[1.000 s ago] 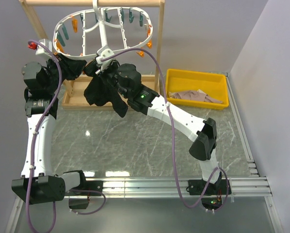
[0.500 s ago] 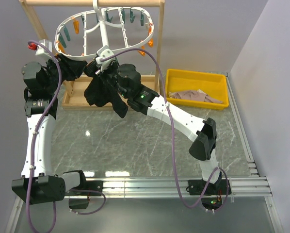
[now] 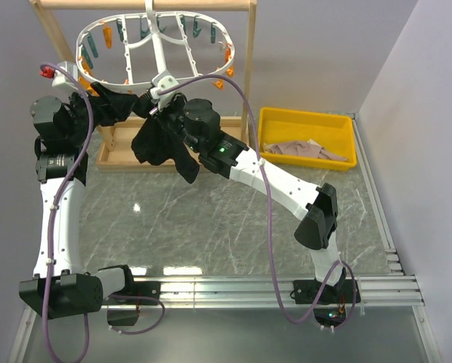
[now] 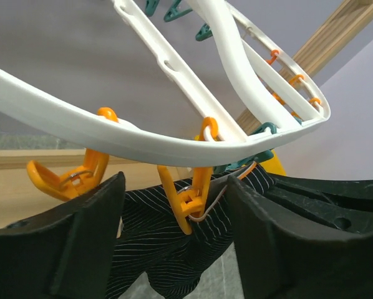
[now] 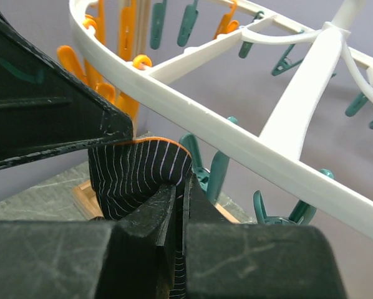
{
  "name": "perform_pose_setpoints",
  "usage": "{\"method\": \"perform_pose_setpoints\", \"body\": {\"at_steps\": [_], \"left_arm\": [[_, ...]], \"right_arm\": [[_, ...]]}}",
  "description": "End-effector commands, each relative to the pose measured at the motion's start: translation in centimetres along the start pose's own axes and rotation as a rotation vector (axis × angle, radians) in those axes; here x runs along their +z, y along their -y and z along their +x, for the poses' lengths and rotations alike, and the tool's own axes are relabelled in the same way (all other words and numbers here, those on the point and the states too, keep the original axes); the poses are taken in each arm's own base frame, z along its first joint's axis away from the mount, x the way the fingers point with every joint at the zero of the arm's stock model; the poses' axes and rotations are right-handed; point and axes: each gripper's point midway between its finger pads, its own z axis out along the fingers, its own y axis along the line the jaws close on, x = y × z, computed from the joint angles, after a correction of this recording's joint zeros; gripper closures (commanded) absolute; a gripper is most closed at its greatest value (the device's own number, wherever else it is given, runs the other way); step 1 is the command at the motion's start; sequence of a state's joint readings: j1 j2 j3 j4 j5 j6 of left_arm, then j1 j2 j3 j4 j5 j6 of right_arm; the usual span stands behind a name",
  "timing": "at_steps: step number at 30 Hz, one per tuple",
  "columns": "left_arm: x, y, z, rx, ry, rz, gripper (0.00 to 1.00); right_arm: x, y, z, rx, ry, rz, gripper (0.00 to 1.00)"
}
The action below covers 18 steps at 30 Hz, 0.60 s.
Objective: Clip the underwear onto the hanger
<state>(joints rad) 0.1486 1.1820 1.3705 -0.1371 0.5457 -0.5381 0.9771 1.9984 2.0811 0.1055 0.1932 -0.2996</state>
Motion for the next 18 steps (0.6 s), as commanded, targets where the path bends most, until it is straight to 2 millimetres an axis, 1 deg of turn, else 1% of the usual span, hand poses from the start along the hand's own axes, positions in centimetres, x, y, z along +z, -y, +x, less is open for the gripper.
{"method": "perform_pose_setpoints", "body": {"at_steps": [1,4,7,9,11,12,14,18], "left_arm": [[-1.0,2.5,-3.0,0.052,0.081,0.072,0.27],[-1.7,3.3,-3.5,0.044,0.098,0.107,0.24],[-2.2,3.7,-3.5,0.017,0.098,0.137,0.17],[-2.6,4.2,-3.9,0.011,0.114,0.161,0.16],[-3.0,4.5,-3.8,-0.007,0.109,0.175,0.12],[-3.1,4.5,-3.9,-0.010,0.112,0.174,0.11],[-3.2,4.3,-3.4,-0.028,0.097,0.171,0.10],[-3.3,3.4,-2.7,-0.038,0.075,0.143,0.09]], "right_arm": [[0.1,1.5,-3.0,0.014,0.090,0.037,1.00],[0.2,1.3,-2.8,0.016,0.087,0.030,1.00],[0.2,1.1,-2.6,0.018,0.082,0.025,1.00],[0.3,1.1,-2.5,0.021,0.080,0.024,1.00],[0.4,0.9,-2.1,0.030,0.073,0.021,1.00],[0.4,0.7,-2.1,0.032,0.071,0.015,1.00],[0.4,0.4,-1.8,0.043,0.066,0.006,1.00],[0.7,-0.5,-0.6,0.055,0.046,-0.014,1.00]]}}
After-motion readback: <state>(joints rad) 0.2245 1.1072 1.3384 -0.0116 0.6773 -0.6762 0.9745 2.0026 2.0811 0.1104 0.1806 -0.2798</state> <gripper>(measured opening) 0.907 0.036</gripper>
